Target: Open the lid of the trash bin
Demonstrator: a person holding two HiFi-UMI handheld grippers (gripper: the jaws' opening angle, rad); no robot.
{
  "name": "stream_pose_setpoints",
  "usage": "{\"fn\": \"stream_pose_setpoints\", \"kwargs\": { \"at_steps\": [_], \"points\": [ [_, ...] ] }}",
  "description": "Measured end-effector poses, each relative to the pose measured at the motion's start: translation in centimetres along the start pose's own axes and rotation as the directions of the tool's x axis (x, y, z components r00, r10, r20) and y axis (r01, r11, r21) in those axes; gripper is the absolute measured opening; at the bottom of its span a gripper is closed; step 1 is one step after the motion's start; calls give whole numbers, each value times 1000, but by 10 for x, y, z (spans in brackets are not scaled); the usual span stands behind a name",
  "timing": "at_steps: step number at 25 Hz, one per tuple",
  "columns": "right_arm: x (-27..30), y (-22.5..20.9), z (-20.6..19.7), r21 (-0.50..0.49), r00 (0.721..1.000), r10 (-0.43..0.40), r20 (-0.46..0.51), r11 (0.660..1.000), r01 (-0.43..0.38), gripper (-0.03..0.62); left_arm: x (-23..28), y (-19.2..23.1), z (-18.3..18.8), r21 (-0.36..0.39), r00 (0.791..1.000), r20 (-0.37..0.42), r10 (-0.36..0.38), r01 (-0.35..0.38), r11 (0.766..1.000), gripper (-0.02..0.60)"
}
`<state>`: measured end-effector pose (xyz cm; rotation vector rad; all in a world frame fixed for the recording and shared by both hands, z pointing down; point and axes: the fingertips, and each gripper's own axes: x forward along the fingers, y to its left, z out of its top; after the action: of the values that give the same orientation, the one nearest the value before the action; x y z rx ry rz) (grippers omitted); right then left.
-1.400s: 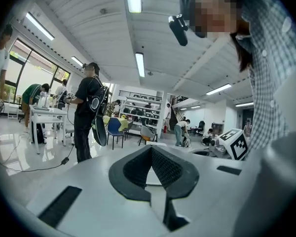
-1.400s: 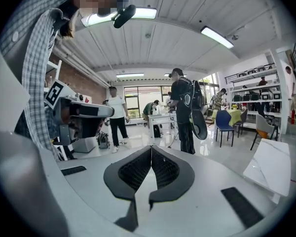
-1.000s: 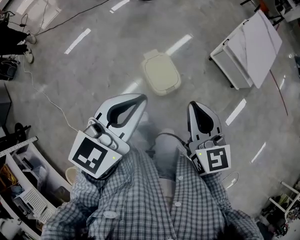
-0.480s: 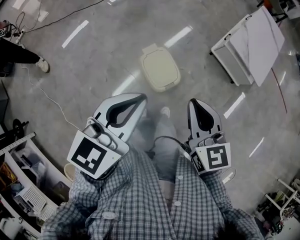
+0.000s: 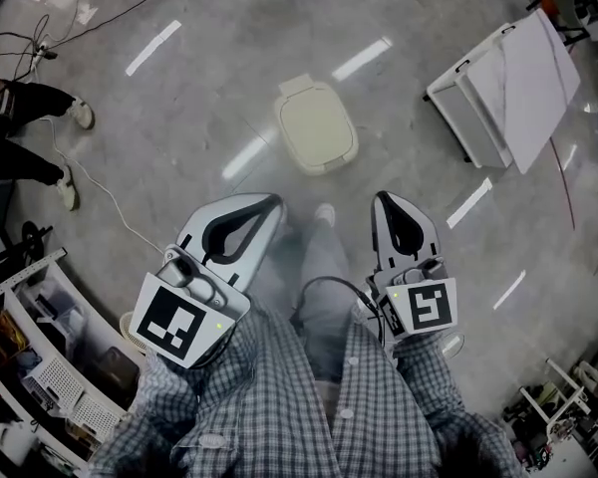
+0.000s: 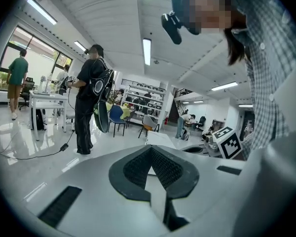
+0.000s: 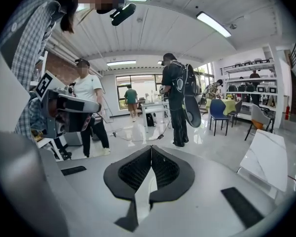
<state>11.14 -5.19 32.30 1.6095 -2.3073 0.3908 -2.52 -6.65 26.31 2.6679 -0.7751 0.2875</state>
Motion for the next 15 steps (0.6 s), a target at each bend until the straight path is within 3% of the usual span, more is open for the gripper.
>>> {"fn": "stream_pose_setpoints", "kwargs": {
  "at_steps": [15],
  "points": [
    [55,-18,-89,12,993,79,-88,997,-79,18,38,-2,-66,-49,998,-68,13,-16,999,5]
  ]
}}
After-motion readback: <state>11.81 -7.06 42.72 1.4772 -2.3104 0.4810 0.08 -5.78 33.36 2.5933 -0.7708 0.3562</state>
